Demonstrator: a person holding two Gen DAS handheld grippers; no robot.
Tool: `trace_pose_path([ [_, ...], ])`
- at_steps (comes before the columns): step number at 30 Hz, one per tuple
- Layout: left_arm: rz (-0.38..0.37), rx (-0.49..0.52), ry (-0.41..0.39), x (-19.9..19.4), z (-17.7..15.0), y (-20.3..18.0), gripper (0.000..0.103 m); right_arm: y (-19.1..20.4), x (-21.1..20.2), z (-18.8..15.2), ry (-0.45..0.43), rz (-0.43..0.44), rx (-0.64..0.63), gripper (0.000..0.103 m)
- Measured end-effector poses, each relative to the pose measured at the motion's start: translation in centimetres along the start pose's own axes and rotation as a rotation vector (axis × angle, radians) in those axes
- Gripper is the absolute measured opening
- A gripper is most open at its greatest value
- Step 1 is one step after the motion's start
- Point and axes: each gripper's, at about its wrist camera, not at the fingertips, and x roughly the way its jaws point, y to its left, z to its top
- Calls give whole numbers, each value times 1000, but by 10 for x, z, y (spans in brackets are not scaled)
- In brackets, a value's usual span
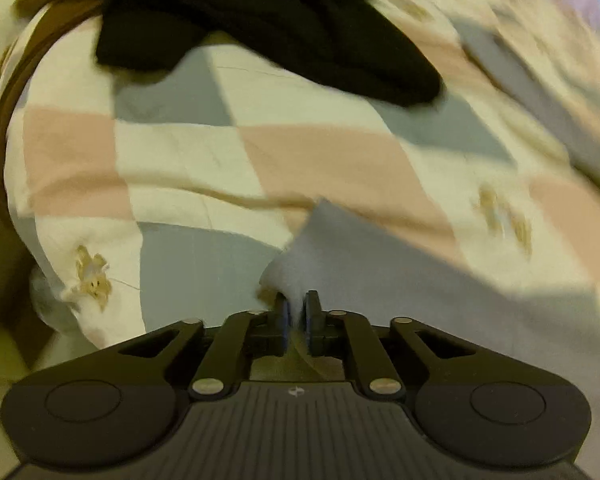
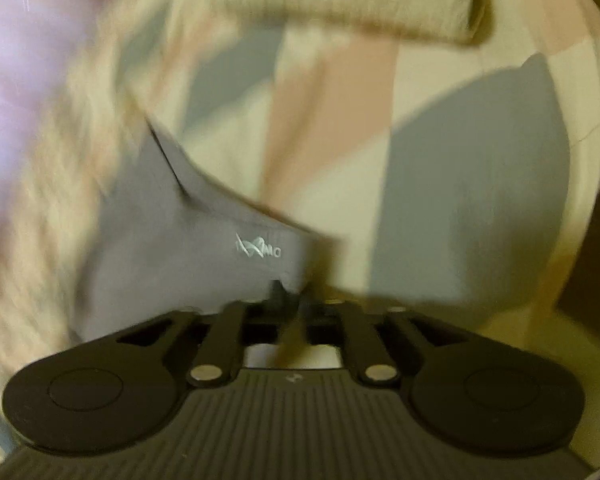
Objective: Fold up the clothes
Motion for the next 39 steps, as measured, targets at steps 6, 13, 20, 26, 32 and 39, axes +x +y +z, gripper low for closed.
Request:
trace_pose_path([
  [6,61,117,-111,-42,32,-7,25,72,-13,8,-131,-199,-336,64],
  [13,147,764,-418,-25,112,-102,40,236,15,-42,-196,-61,-957,66],
  [20,320,1874,-845,109,126,-181,42,338,63,-154,-114,52,-1126,67],
  [26,296,2101,-918,161,162,-182,28,378,89,-237,-18,77,-1117,67],
  [32,74,2139,-877,121,166,-174,3,373,95,-241,-15,6,-1011,67],
  [39,-252,1735,-738,-19,251,-174,2,367,95,-208,-52,-41,-840,67],
])
